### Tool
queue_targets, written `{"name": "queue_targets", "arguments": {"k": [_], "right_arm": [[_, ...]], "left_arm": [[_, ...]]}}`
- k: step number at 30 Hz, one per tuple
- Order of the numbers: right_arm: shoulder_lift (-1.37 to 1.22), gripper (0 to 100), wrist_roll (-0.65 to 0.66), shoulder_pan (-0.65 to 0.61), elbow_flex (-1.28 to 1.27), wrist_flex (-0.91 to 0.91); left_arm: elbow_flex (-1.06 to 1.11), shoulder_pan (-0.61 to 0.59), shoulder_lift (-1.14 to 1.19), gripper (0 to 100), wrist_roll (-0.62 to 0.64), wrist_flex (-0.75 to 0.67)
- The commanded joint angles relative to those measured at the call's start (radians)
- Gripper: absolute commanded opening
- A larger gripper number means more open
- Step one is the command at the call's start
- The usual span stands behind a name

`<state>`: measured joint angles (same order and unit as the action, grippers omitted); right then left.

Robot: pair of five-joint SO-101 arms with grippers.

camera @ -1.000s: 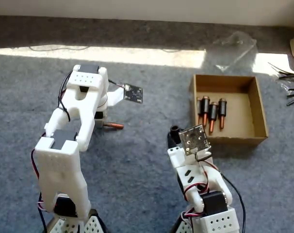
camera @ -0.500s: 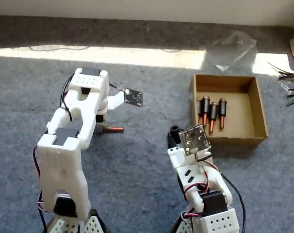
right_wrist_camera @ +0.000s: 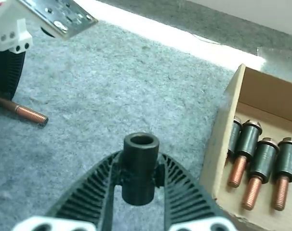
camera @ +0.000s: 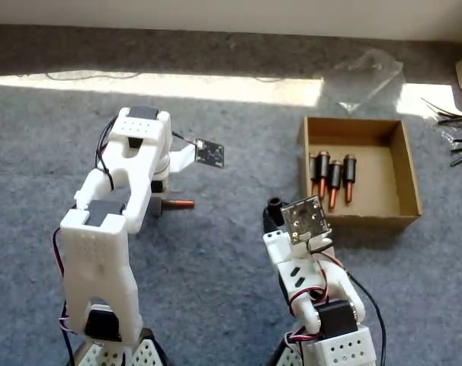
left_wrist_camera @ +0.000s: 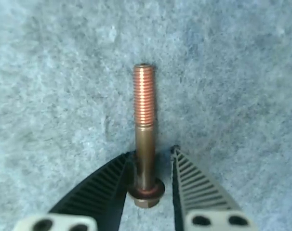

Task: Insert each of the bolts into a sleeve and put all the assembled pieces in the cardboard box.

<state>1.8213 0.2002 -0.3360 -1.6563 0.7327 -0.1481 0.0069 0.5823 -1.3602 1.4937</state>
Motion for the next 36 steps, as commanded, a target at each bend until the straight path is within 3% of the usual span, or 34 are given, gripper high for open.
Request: {"name": "queue_targets", "arguments": {"k": [1, 5, 9, 15, 27, 31, 36], "right_arm": [[0.010, 0.3, 0.011, 0.012, 0.005, -0.005], [0.010, 0.3, 0.011, 0.012, 0.005, -0.005], [0.010, 0.3, 0.011, 0.012, 0.005, -0.005], [0.010, 0.3, 0.011, 0.012, 0.005, -0.005], [0.010, 0.3, 0.011, 0.012, 0.005, -0.005], [0.010, 0.3, 0.011, 0.012, 0.005, -0.005], [0.010, 0.3, 0.011, 0.012, 0.005, -0.005]], "left_arm": [[-0.056, 0.018, -0.007, 13, -0.230, -0.002], [-0.090, 0.018, -0.008, 13, -0.218, -0.002], [-0.153, 0.018, -0.008, 13, -0.126, -0.002], [-0.171, 0.022, -0.008, 13, -0.120, 0.008], [-0.355, 0.019, -0.008, 13, -0.098, 0.247], [-0.450, 0.025, -0.008, 13, 0.101, 0.250], [-0.641, 0.042, -0.010, 13, 0.468, 0.252]]}}
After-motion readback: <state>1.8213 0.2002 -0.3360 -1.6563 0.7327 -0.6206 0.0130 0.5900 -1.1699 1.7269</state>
